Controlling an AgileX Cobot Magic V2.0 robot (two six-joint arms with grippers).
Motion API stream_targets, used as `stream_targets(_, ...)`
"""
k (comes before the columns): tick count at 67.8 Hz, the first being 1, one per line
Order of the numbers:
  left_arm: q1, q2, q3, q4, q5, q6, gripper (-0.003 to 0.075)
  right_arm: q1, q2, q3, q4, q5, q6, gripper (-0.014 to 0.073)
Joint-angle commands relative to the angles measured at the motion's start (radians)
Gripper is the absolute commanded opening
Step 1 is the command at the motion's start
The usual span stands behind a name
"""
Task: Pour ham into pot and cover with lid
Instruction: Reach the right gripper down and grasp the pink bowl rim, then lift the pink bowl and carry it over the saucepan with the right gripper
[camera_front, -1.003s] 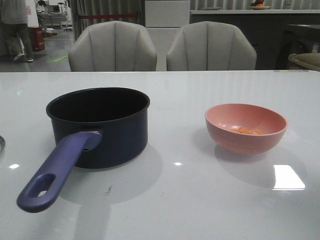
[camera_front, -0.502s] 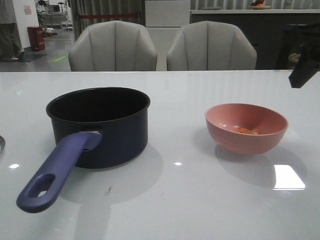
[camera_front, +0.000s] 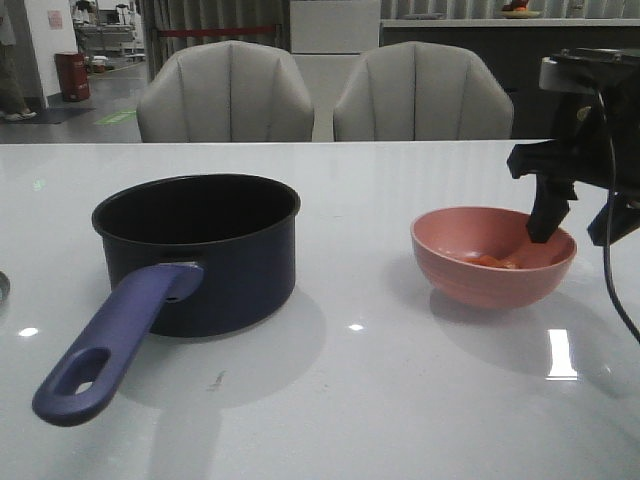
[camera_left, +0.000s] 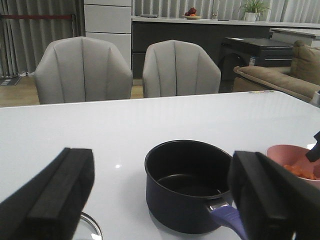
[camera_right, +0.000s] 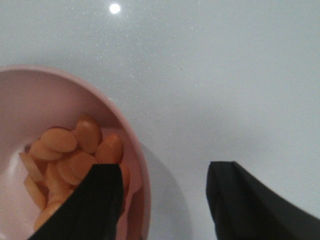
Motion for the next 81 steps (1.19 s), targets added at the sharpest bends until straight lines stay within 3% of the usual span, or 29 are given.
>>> stream_targets(1, -0.009, 0.012, -0.026, -0.007, -0.076, -0.003, 0.0583, -0.002, -0.012, -0.052, 0.032, -0.026, 0.0, 0.0409)
stream_targets(15, -0.009, 0.012, -0.026, -0.007, -0.074, -0.003, 0.0583, 0.003, 0.019, -0.073, 0.098, -0.015, 0.0, 0.0119)
stream_targets(50, -0.009, 0.012, -0.026, -0.007, -0.074, -0.003, 0.0583, 0.027, -0.085, -0.195, 0.103, 0.054, -0.088, 0.0136)
stream_targets(64, -0.009, 0.012, -0.026, -0.007, -0.072, -0.003, 0.0583, 0.16, -0.073, -0.382, 0.101, 0.229, -0.152, 0.0136)
stream_targets(81, -0.009, 0.012, -0.026, -0.007, -0.072, -0.003, 0.0583, 0.347, 0.037, -0.598, 0.102, 0.268, -0.122, 0.0136)
